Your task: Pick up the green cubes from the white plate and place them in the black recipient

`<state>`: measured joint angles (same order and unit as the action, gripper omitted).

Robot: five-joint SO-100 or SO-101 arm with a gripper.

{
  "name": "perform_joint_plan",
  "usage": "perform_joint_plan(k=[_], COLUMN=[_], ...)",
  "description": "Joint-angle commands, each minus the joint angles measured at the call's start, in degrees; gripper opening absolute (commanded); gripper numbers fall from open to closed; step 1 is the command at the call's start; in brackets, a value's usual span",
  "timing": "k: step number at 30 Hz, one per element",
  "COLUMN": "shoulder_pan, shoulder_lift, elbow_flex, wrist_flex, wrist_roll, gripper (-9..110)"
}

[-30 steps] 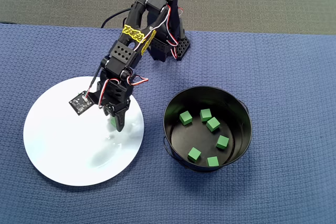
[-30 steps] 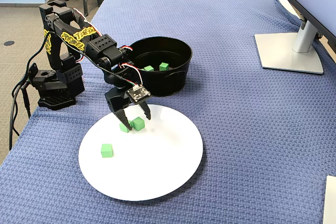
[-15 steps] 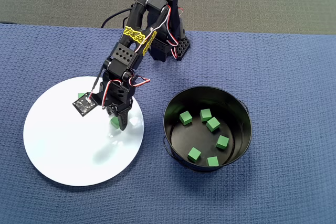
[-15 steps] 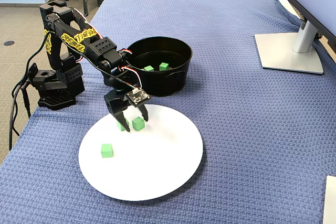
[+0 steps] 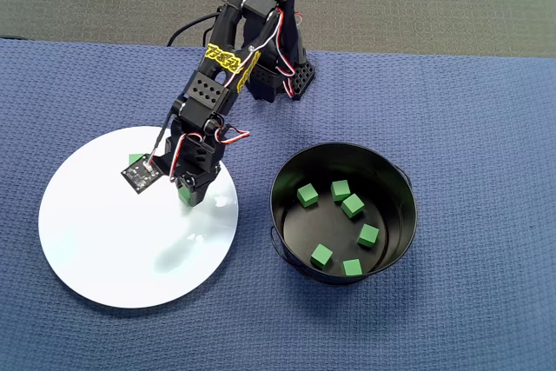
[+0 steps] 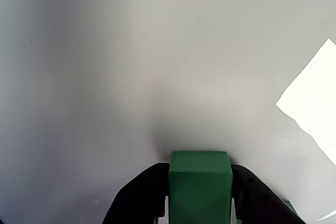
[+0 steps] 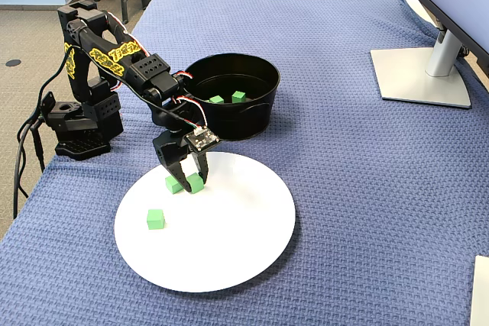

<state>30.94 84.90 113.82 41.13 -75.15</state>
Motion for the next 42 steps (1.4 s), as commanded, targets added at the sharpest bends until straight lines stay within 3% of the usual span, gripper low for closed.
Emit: perform_joint_plan(k=[1,14,25,32,38,39,41,42], shoulder_pan=[-1.1,-1.3,-20.2,-40.3,-46.6,-47.3,-48.5,-48.7], shoulder_lift=[2.4,27.2,44.7,40.3,25.1,23.8,23.6,24.1], elbow_flex=[-0.1,-9.4,-12.7,-12.1,-13.8,-13.3,-11.2,-10.6], wrist_flex=[-2.0,19.3,27.2,25.1,19.6,18.9,17.4,17.2], wrist_roll=[0.7,27.3,54.1,62.6,65.0,64.3,62.2,61.6], gripper=[0,0,0,0,0,3,29,34])
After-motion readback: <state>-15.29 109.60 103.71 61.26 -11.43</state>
